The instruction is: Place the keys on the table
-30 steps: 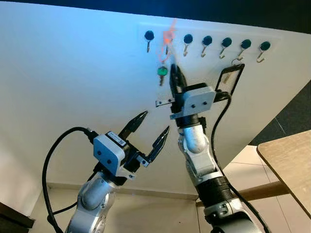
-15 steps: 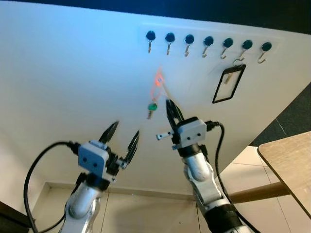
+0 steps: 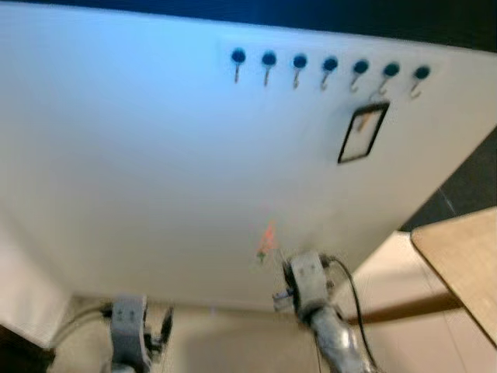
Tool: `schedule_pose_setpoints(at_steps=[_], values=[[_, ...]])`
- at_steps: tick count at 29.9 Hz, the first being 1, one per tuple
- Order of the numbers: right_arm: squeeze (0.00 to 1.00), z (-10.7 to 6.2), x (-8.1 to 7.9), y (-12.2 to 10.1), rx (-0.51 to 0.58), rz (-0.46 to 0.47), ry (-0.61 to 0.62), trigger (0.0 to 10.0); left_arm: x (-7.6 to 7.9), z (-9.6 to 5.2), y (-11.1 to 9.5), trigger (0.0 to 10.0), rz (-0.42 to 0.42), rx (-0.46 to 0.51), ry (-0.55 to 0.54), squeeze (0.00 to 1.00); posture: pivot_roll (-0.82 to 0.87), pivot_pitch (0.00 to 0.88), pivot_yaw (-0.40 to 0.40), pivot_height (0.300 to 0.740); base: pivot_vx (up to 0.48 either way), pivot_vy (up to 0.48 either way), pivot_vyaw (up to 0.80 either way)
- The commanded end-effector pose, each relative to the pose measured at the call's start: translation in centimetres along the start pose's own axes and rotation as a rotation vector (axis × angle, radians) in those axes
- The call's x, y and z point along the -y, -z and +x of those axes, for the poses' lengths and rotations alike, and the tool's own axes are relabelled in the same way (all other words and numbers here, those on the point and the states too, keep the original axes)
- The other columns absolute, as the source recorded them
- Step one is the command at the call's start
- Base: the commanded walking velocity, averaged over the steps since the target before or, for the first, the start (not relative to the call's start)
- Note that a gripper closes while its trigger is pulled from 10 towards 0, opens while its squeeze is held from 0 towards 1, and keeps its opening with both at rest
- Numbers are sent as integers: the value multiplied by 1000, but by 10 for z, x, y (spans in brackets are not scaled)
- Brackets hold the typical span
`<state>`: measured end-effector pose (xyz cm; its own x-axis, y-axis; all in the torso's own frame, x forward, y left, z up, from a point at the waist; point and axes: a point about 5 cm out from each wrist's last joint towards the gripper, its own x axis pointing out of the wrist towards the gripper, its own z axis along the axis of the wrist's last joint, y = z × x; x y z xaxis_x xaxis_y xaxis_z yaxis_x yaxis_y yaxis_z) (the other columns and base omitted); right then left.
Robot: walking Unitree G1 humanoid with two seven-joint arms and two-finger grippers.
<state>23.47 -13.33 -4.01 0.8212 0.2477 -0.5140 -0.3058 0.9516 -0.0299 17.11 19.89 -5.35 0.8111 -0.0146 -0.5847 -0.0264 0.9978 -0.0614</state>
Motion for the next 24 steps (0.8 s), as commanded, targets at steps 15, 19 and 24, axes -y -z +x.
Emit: schedule_pose_setpoints(at_steps=[15, 19, 24], values=[[0, -41, 53, 63, -249, 81, 306, 10000, 3, -4, 27, 10000, 70, -98, -6, 0, 48, 87, -60, 740, 0, 0, 0], [0, -45, 68, 65, -263, 190, 376, 10000, 3, 3, 29, 10000, 34, -121, -47, 0, 41, 77, -51, 740, 0, 0, 0], [0, -46, 71, 65, -225, 317, 399, 10000, 8, 6, 28, 10000, 34, -123, -4, 0, 30, 70, -42, 740, 0, 0, 0]])
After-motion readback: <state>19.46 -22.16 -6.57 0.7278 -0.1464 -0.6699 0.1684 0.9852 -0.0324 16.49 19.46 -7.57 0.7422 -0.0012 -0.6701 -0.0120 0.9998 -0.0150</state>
